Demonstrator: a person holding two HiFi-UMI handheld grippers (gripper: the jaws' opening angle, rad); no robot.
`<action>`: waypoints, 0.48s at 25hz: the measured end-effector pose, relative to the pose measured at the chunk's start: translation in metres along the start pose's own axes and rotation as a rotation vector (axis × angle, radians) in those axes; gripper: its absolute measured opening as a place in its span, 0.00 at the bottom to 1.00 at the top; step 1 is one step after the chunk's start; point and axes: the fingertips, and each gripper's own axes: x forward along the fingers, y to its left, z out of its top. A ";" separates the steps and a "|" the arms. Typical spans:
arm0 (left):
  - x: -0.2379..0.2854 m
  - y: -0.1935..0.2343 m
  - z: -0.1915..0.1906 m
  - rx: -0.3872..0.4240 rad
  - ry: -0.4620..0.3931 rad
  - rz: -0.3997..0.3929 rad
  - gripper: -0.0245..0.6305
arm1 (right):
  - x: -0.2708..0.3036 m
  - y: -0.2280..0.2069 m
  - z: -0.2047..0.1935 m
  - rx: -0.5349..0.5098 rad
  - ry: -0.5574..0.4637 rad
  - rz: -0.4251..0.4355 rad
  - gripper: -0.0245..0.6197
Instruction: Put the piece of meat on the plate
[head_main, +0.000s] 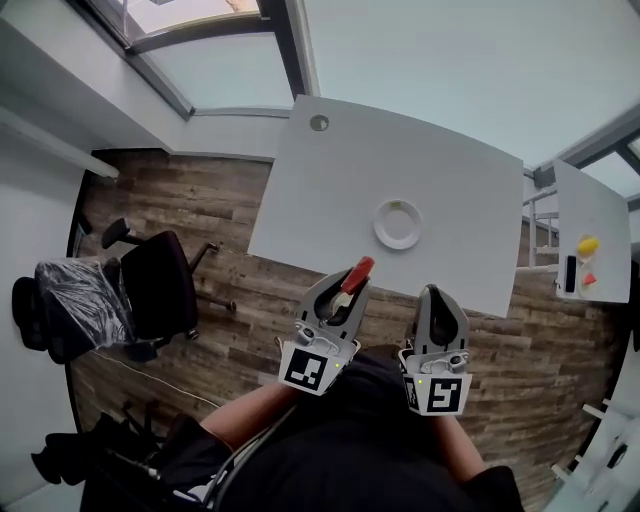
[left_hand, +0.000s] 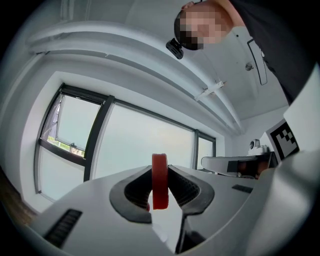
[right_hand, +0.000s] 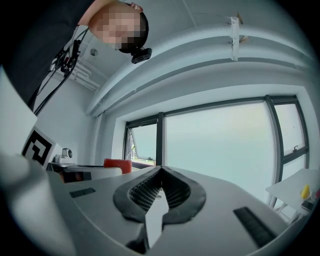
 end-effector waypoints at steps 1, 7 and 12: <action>0.003 0.004 0.000 0.001 0.004 -0.005 0.19 | 0.005 -0.001 -0.001 -0.001 0.003 -0.004 0.05; 0.019 0.012 -0.009 -0.031 0.032 0.004 0.18 | 0.024 -0.009 -0.002 0.015 0.016 0.004 0.05; 0.044 0.010 -0.005 -0.017 0.031 0.003 0.18 | 0.041 -0.024 0.004 0.015 -0.044 0.036 0.05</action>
